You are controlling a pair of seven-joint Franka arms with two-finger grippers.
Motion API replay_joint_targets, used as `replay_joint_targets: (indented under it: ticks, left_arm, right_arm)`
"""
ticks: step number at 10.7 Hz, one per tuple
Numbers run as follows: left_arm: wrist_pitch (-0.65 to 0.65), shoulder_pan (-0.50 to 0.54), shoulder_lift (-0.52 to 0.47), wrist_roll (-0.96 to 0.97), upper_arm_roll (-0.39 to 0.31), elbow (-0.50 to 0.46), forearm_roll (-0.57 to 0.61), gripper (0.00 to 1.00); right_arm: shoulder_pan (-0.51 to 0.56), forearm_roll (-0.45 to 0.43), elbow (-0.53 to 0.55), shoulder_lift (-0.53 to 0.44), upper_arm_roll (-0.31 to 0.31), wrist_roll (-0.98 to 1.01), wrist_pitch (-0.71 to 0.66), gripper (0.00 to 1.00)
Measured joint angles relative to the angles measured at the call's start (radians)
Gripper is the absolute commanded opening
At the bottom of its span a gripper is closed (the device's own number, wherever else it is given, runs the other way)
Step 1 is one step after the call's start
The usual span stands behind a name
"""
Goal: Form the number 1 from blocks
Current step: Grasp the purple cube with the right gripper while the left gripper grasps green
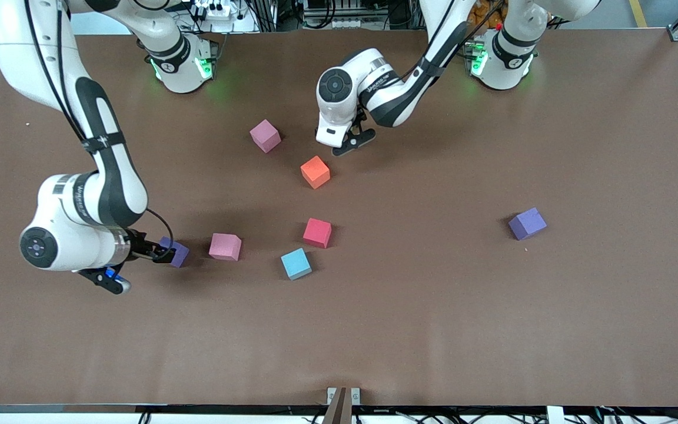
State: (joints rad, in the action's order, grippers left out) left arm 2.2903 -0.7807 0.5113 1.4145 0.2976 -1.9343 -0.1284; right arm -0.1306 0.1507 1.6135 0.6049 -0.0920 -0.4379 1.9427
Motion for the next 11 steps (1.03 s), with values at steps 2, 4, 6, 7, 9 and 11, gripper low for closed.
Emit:
replay_joint_targets:
  ticks: [2,4,6,7,9,11]
  left_arm:
    - [0.073,-0.002,0.0,0.001,0.029,-0.049,0.0,1.0]
    - [0.131,-0.002,0.0,0.001,0.049,-0.097,0.0,1.0]
    - [0.163,-0.002,0.002,0.001,0.059,-0.126,0.0,0.99]
    - [0.171,-0.003,0.002,0.001,0.065,-0.131,0.0,0.81]
    - [0.179,-0.003,0.002,-0.002,0.071,-0.132,0.003,0.21]
    - [0.181,-0.002,0.002,-0.009,0.086,-0.132,0.044,0.0]
  right_arm:
    - [-0.003,0.0,-0.001,0.013,-0.006,0.016,0.006,1.0]
    - [-0.003,0.0,-0.001,0.021,-0.009,0.019,0.006,1.0]
    - [-0.003,0.0,-0.001,0.035,-0.009,0.02,0.011,1.0]
    - [-0.003,0.0,0.0,0.044,-0.009,0.02,0.02,1.0]
    - [-0.003,0.0,0.0,0.068,-0.01,0.02,0.042,1.0]
    - [-0.003,0.0,0.0,0.096,-0.011,0.02,0.06,1.0]
